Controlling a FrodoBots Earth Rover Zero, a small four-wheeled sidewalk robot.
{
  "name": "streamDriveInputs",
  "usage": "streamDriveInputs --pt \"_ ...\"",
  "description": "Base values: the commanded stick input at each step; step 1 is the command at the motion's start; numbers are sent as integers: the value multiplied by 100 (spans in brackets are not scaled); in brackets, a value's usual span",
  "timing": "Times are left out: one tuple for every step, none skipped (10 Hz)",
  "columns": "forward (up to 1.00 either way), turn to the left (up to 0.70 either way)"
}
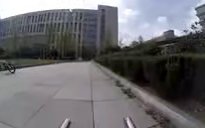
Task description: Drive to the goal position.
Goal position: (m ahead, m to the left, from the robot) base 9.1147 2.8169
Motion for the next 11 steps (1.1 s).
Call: streamDriveInputs --pt "100 0" --pt "100 0" --pt "100 0" --pt "100 -3" --pt "100 -21" --pt "100 -25" --pt "100 -9" --pt "100 0" --pt "100 0" --pt "100 0" --pt "100 0"
